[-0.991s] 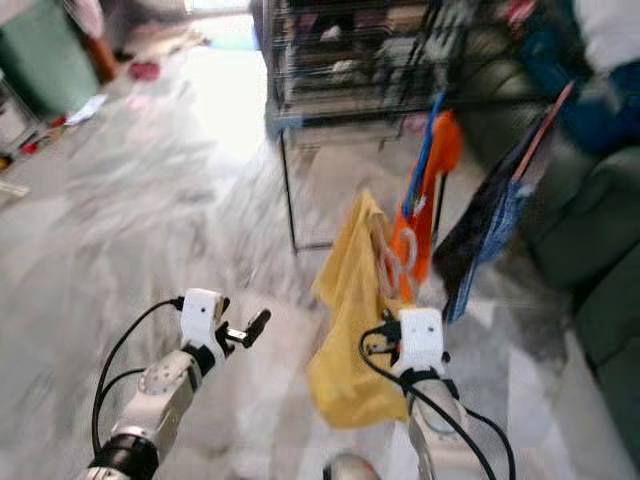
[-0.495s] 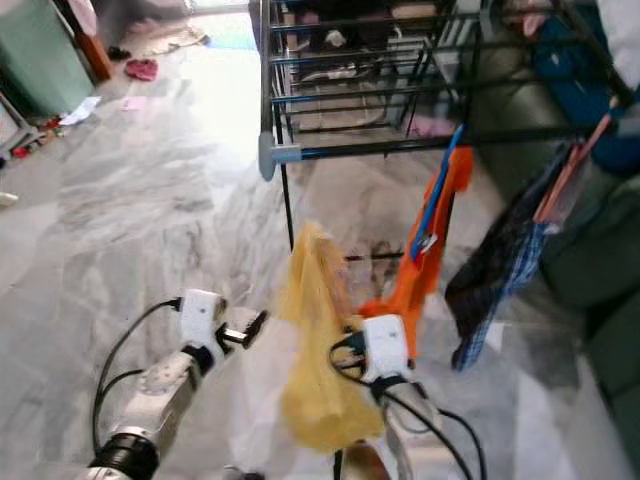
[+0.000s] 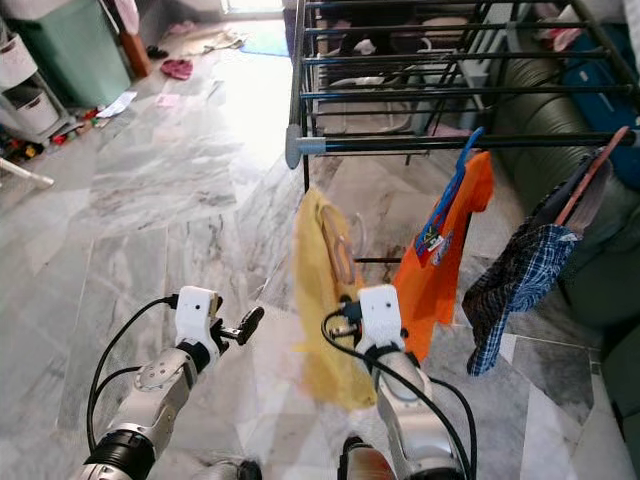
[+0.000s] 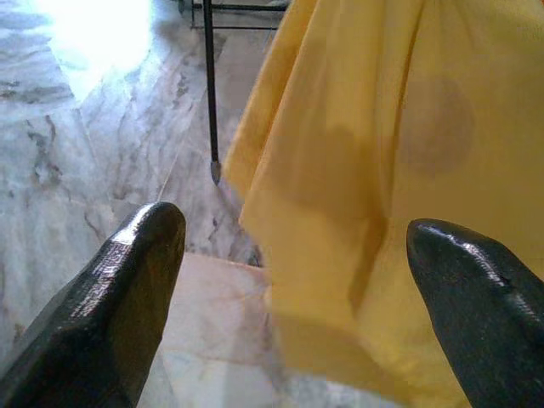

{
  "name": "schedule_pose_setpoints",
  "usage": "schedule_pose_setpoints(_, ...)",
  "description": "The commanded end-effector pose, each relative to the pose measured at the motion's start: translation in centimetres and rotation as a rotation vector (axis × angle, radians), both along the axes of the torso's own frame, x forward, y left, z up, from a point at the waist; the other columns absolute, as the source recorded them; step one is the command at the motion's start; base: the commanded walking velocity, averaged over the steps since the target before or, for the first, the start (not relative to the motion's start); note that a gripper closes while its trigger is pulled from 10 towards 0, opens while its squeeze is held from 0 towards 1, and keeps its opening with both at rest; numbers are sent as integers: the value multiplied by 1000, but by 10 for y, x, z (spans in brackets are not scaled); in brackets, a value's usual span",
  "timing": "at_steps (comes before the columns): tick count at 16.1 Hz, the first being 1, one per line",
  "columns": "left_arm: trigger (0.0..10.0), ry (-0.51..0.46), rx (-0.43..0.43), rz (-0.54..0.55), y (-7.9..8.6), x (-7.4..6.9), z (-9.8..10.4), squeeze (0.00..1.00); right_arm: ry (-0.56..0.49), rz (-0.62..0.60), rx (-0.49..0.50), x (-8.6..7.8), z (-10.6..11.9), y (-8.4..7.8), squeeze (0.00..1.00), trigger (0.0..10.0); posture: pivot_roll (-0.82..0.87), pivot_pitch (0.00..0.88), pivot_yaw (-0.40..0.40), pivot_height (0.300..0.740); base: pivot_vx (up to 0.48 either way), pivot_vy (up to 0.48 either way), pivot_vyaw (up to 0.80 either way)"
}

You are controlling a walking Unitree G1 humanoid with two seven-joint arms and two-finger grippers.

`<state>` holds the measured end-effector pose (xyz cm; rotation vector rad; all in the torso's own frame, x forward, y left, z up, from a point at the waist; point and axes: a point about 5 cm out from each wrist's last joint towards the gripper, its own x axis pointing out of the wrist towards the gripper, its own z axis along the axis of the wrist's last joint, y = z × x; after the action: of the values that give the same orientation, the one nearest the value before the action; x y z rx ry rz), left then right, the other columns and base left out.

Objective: Hang hanger

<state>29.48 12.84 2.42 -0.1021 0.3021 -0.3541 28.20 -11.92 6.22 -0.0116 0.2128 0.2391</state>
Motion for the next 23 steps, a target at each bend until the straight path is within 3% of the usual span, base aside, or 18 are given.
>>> schedule_pose_setpoints(1, 10000, 11, 8, 2, 1, -2, -2, 0, -88, -18, 7, 11, 22, 1, 0, 10000, -166, 189, 50, 740, 0, 0, 0)
schedule_pose_setpoints(3, 10000, 14, 9, -3, 0, -4, -4, 0, -100, -24, 0, 23, 32, -1, 0, 10000, -161, 194, 50, 740, 0, 0, 0)
schedule_pose_setpoints(5, 10000, 13, 3, -13, 1, -7, -4, 0, -101, -28, 3, 51, 52, -2, 0, 10000, -148, 210, 45, 740, 0, 0, 0)
schedule_pose_setpoints(9, 10000, 10, 7, -21, 10, -17, -5, 0, -142, -51, -38, 81, 80, -4, 0, 10000, -106, 260, 38, 740, 0, 0, 0)
schedule_pose_setpoints(11, 10000, 12, 8, -18, 13, -21, -5, 0, -134, -64, -47, 88, 84, -7, 0, 10000, -90, 271, 34, 740, 0, 0, 0)
schedule_pose_setpoints(13, 10000, -12, -55, -45, 13, -28, 1, 0, -92, -74, -36, 97, 83, -10, 0, 10000, -86, 271, 33, 740, 0, 0, 0)
schedule_pose_setpoints(19, 10000, -16, -49, -53, 13, -30, 5, 0, -2, -58, -8, 103, 73, -8, 0, 10000, -65, 270, 29, 740, 0, 0, 0)
schedule_pose_setpoints(22, 10000, -77, -111, -88, 4, -26, 20, 0, -1, -42, 12, 106, 76, -2, 0, 10000, -71, 271, 30, 740, 0, 0, 0)
schedule_pose_setpoints(23, 10000, -128, -128, -119, -3, -20, 34, 0, -8, -35, 15, 108, 79, 1, 0, 10000, -70, 268, 29, 740, 0, 0, 0)
